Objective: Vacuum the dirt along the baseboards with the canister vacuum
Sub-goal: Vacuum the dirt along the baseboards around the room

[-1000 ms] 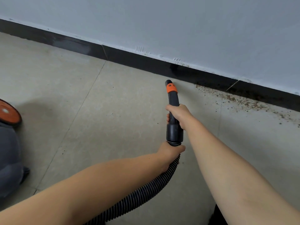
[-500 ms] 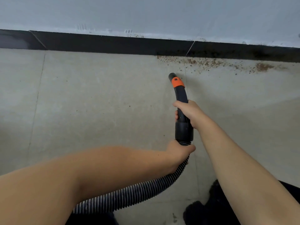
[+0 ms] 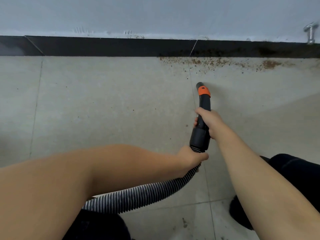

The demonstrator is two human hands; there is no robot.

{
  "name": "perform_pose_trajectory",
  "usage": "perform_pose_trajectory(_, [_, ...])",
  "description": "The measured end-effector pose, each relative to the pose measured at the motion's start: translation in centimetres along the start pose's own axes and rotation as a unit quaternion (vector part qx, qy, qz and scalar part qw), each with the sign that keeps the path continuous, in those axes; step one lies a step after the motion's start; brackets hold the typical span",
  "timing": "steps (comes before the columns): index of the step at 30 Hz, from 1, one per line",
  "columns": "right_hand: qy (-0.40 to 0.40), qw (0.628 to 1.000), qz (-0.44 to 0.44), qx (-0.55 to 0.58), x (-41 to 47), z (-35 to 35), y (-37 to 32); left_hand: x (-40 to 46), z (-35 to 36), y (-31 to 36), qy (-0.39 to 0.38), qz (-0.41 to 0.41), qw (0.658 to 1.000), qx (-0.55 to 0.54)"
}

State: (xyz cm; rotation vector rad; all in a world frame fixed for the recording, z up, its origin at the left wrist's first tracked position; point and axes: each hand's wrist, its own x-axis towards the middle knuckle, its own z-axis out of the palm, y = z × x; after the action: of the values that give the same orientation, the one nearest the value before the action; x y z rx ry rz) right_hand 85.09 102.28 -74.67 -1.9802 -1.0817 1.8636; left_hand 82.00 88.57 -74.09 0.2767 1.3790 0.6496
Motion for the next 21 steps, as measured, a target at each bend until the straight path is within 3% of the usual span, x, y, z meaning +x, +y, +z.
perform_pose_trajectory(5, [-0.11, 0.988, -0.015, -0.11, -0.9, 2.4, -0.8, -0.7, 0.9, -0.5, 0.046, 0.004, 0.998, -0.047])
perform_pose_trajectory(16, [-0.002, 1.0, -0.02, 0.001, 2.8, -1.9, -3.4, 2.8, 2.2, 4.3, 0.065, -0.009, 0.997, 0.031])
perform_pose_trajectory(21, [-0.084, 0.993, -0.029, -0.082, 3.7, -1.2, -4.4, 4.3, 3.4, 4.5, 0.102, -0.014, 0.994, -0.028])
